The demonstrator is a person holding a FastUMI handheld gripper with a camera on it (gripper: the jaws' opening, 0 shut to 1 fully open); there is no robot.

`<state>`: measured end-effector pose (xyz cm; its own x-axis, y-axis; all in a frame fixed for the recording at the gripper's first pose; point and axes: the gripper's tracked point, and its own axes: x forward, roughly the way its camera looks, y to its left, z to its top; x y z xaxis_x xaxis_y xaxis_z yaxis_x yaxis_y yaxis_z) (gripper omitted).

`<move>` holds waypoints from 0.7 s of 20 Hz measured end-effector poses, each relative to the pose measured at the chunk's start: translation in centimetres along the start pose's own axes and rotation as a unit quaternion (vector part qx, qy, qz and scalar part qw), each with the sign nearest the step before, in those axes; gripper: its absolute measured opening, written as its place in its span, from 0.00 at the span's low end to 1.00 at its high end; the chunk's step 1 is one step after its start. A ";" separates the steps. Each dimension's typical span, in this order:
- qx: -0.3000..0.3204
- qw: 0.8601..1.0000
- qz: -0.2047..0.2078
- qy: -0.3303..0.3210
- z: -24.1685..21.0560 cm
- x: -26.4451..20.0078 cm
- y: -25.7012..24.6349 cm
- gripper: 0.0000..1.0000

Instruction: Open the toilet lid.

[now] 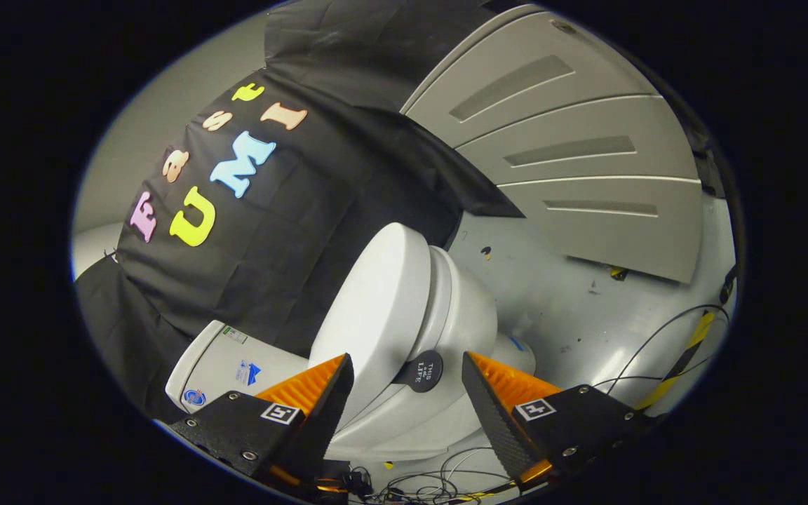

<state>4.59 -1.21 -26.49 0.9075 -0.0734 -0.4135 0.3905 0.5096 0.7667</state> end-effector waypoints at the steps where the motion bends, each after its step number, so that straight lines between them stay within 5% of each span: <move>1: 0.005 1.000 -0.005 0.002 -0.4 0.2 -0.4 0.96; 14: 0.057 0.998 -0.025 0.027 -2.3 2.3 -2.3 0.95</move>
<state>5.43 -0.58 -30.30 0.8782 -0.0477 -0.4758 0.4525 0.4050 0.7945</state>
